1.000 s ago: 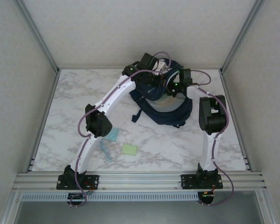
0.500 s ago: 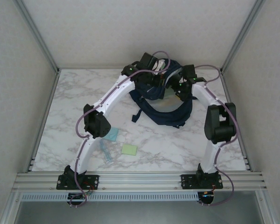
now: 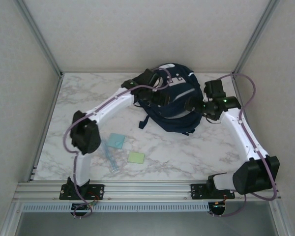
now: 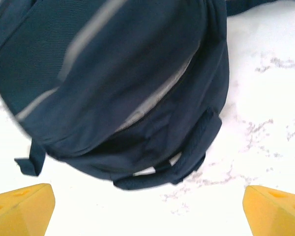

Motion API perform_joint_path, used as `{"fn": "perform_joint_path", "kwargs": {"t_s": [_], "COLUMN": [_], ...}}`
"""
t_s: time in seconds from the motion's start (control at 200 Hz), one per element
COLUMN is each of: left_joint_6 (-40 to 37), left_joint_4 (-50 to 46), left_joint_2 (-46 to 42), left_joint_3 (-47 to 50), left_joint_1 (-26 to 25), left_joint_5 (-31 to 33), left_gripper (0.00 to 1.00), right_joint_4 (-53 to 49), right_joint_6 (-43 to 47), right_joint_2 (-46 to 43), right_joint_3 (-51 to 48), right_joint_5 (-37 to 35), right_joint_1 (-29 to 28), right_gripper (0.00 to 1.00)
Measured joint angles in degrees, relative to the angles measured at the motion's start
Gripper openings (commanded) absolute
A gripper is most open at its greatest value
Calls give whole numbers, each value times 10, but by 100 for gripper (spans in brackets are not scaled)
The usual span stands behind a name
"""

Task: Pack books, pencil case, and school supplies into a backpack

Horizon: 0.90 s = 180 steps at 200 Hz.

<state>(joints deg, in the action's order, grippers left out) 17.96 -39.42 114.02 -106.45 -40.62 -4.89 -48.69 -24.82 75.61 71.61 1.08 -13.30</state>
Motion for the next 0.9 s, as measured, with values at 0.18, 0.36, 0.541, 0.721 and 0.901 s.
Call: {"fn": "perform_joint_path", "kwargs": {"t_s": [0.18, 0.36, 0.541, 0.721, 0.901], "left_joint_6": [32, 82, 142, 208, 250], "left_joint_4": [18, 14, -2, -1, 28], "left_joint_2": [-173, -284, -343, -375, -375], "left_joint_3": [178, 320, 454, 555, 614], "left_joint_1": [9, 32, 66, 143, 187], "left_joint_5": [87, 164, 219, 222, 216], "left_gripper": [100, 100, 100, 100, 98], "right_joint_4": [16, 78, 137, 153, 155], "right_joint_6": [-30, -75, -100, -104, -104], "right_joint_2": [-40, -43, -14, 35, 43], "right_joint_3": [-68, -113, -124, -123, -123], "right_joint_5": [3, 4, 4, 0, -7], "right_joint_1": [-46, -104, -150, -174, -178], "right_gripper": [98, 98, 98, 98, 98]}}
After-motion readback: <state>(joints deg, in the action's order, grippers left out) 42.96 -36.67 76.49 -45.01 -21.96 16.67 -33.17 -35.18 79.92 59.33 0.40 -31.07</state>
